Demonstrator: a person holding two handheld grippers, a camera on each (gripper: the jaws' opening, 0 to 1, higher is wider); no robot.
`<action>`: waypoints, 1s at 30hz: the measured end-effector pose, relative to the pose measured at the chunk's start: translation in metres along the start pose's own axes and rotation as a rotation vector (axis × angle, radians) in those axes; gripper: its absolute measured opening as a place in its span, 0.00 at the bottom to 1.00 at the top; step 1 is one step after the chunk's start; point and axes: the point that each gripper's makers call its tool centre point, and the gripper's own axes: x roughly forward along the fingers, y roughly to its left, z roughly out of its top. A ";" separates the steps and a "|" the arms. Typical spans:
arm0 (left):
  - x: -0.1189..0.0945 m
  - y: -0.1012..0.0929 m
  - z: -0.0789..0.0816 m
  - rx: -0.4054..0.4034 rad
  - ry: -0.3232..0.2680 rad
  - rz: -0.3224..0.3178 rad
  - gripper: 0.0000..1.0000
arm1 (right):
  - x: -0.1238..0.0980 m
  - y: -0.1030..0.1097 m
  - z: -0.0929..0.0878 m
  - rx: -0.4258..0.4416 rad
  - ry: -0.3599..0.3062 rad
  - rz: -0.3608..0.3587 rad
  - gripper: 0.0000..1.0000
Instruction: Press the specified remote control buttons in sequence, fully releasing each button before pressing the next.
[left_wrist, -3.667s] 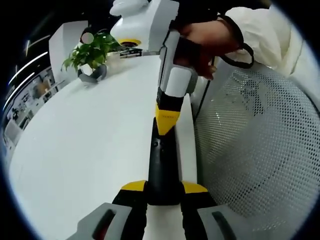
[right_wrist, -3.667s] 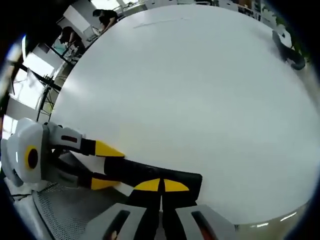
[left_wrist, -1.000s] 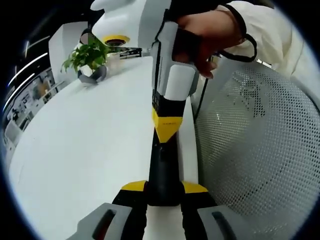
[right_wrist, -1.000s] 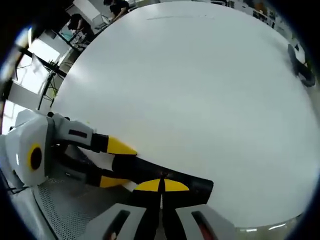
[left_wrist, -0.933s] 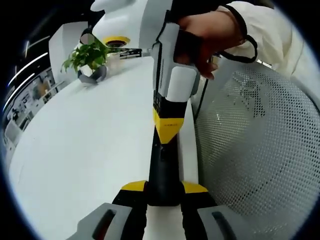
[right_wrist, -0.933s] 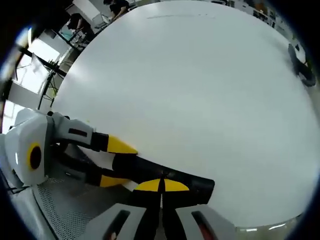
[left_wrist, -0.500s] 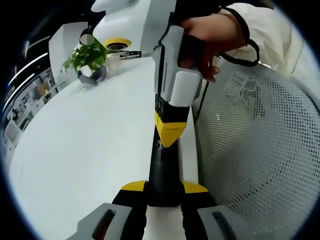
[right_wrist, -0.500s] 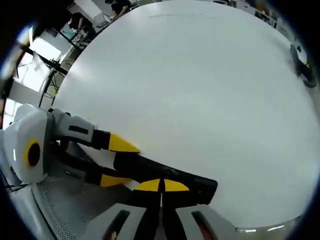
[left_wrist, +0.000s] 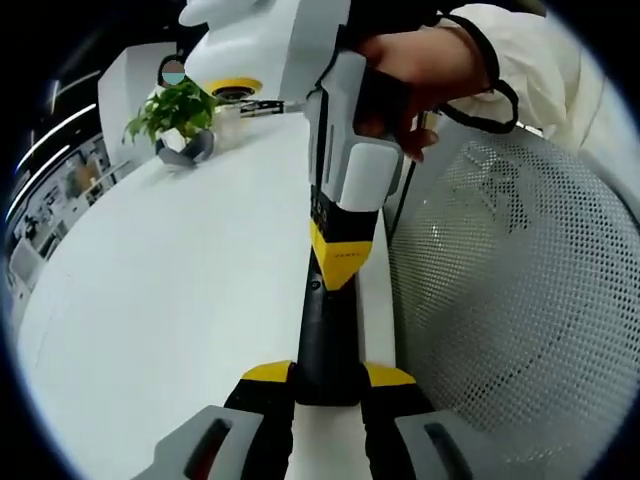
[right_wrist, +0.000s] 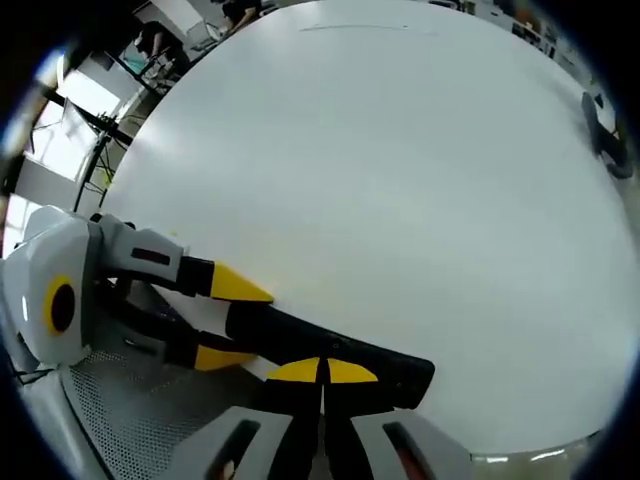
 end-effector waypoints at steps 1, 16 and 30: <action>0.000 0.000 0.000 0.000 0.001 0.000 0.25 | 0.000 0.000 0.000 0.004 -0.002 0.000 0.00; 0.001 0.000 0.001 0.011 0.007 -0.007 0.25 | -0.001 0.001 -0.003 0.093 -0.030 0.063 0.00; 0.001 0.000 0.002 0.013 0.008 -0.008 0.25 | -0.001 0.002 -0.012 0.054 0.028 0.055 0.00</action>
